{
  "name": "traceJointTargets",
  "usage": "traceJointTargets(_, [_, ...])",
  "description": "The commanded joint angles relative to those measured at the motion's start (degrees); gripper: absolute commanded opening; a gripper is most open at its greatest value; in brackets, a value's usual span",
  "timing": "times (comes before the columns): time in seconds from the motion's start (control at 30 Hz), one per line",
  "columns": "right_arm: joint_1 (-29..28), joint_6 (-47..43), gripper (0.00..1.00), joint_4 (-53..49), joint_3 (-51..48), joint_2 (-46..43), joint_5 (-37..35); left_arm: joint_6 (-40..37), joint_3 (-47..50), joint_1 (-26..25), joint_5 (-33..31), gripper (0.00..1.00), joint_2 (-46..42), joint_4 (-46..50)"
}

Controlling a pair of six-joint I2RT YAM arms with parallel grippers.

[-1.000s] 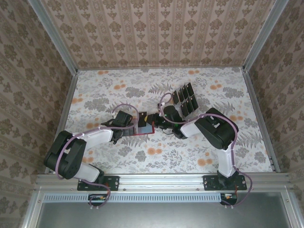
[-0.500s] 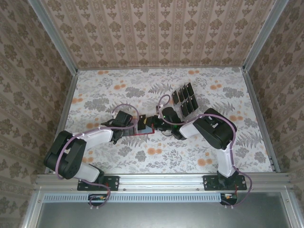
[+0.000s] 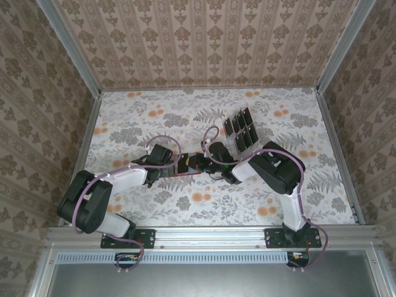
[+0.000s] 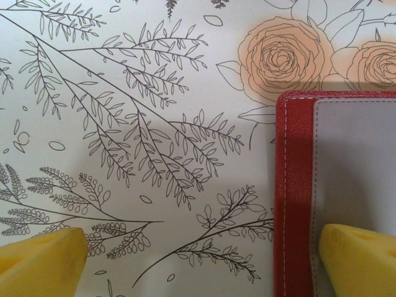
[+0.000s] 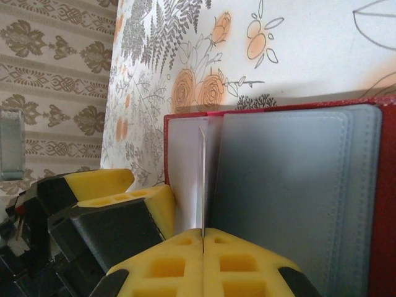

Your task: Put the credit cards into the card holder

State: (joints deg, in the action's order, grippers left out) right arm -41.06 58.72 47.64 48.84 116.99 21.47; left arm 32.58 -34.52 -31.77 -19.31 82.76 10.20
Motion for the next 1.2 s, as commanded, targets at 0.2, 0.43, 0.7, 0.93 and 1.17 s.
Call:
traceJointTargets(0.2, [-1.13, 0.78, 0.0, 0.7, 3.01, 2.59, 0.94, 0.31, 1.61, 0.56, -0.36, 0.99, 0.3, 2.99])
traceJointTargets(0.43, [0.12, 1.38, 0.0, 1.45, 1.94, -1.62, 1.12, -0.1, 0.08, 1.28, 0.09, 1.0, -3.13, 5.49])
traceJointTargets(0.7, [1.94, -2.91, 0.0, -6.51, 1.38, -9.39, 0.76, -1.38, -2.12, 3.91, 3.41, 0.99, -6.21, 8.61])
traceJointTargets(0.93, [2.87, -6.34, 0.0, -11.6, 3.01, -8.8, 1.66, -1.57, -2.4, 4.53, 5.14, 1.0, -4.69, 5.99])
traceJointTargets(1.17, [3.88, -5.64, 0.0, -9.61, 2.81, -6.14, 3.74, -1.14, -2.42, 4.52, 6.21, 1.0, -2.05, 4.39])
